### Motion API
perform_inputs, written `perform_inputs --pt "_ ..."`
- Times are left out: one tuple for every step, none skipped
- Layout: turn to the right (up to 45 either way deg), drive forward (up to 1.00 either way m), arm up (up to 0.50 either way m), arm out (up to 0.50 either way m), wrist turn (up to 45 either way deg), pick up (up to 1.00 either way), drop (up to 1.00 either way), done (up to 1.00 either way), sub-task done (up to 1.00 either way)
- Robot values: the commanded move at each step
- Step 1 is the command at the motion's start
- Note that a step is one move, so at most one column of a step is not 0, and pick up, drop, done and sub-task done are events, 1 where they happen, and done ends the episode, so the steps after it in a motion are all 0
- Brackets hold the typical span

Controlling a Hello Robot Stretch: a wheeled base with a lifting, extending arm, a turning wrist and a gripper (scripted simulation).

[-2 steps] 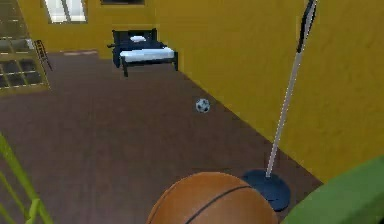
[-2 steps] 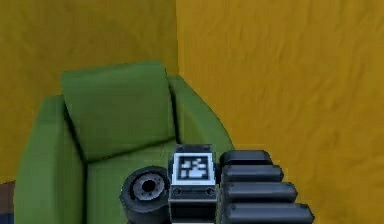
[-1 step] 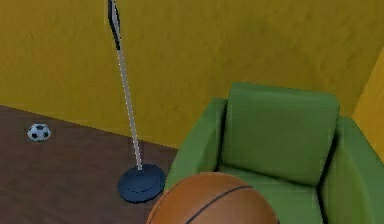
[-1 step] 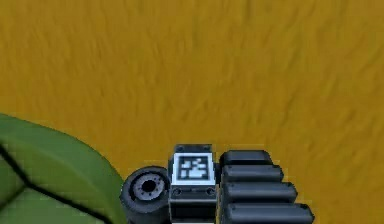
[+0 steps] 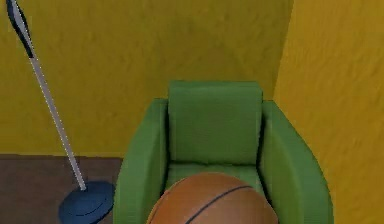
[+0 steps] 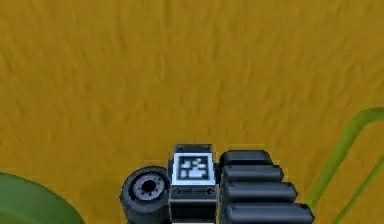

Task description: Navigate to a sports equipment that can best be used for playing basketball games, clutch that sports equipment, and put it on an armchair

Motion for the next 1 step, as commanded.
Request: perform_inputs --pt "0.0 0.20 0.00 0.00 0.0 0.00 0.00 0.00 0.00"
